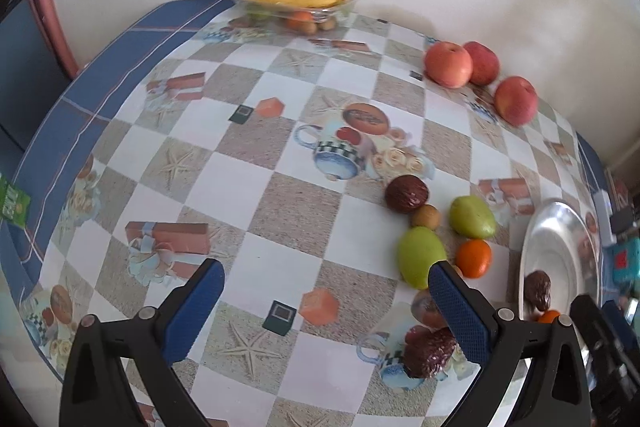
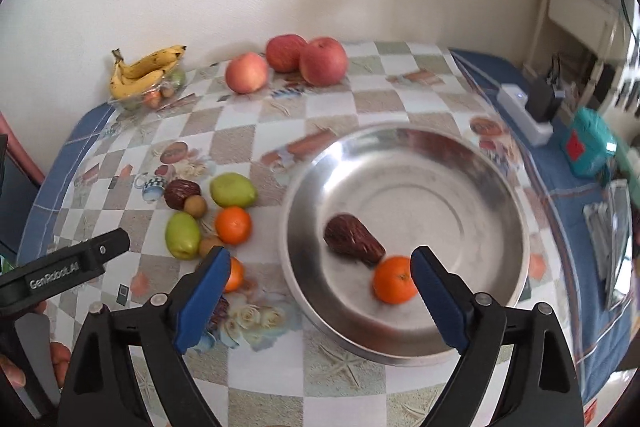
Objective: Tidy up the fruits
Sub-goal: 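Grasp a second dark date with the left tool while the right tool approaches another orange, then close the right tool on the mandarin orange while the left tool lifts the date, then lower the date and orange into the steel basin and open both tools, then withdraw both tools from the basin back toward the fruit row, then grasp a third dark date with the left tool while the right tool moves toward a green pear, then lift the date with the left tool while the right tool opens around the green pear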
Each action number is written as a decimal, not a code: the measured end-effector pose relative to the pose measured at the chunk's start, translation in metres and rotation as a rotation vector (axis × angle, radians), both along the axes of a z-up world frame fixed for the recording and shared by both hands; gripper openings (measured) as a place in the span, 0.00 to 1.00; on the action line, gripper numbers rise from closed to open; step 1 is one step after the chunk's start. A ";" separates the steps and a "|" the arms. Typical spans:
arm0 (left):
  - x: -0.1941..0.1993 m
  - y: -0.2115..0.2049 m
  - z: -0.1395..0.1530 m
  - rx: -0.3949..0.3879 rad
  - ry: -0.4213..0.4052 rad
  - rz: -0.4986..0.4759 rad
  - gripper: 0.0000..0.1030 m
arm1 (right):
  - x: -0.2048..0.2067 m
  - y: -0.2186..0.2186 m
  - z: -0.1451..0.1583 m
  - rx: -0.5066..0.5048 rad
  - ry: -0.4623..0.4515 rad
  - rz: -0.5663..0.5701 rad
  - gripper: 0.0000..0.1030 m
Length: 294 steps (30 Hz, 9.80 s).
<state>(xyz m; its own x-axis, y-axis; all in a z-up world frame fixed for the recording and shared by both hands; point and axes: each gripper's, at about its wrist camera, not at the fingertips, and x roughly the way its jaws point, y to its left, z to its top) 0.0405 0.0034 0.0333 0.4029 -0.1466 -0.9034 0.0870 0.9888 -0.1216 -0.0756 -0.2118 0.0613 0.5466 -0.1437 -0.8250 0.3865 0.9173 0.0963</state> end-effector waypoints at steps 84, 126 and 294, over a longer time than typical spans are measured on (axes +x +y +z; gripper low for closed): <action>-0.004 -0.037 -0.014 -0.384 0.129 -0.107 0.36 | 0.022 -0.006 -0.021 0.186 0.017 0.090 0.35; -0.054 -0.139 -0.015 -0.432 0.149 -0.514 0.36 | -0.036 -0.119 -0.032 0.171 0.078 -0.268 0.35; 0.082 -0.005 -0.049 -0.367 0.208 0.169 0.39 | 0.142 -0.009 -0.079 0.212 0.105 0.179 0.42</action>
<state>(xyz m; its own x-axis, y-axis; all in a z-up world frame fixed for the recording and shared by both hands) 0.1229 -0.0016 -0.0157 0.2639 -0.4202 -0.8682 -0.1358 0.8750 -0.4647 0.0661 -0.2212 -0.0174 0.4579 0.1285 -0.8797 0.2386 0.9354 0.2608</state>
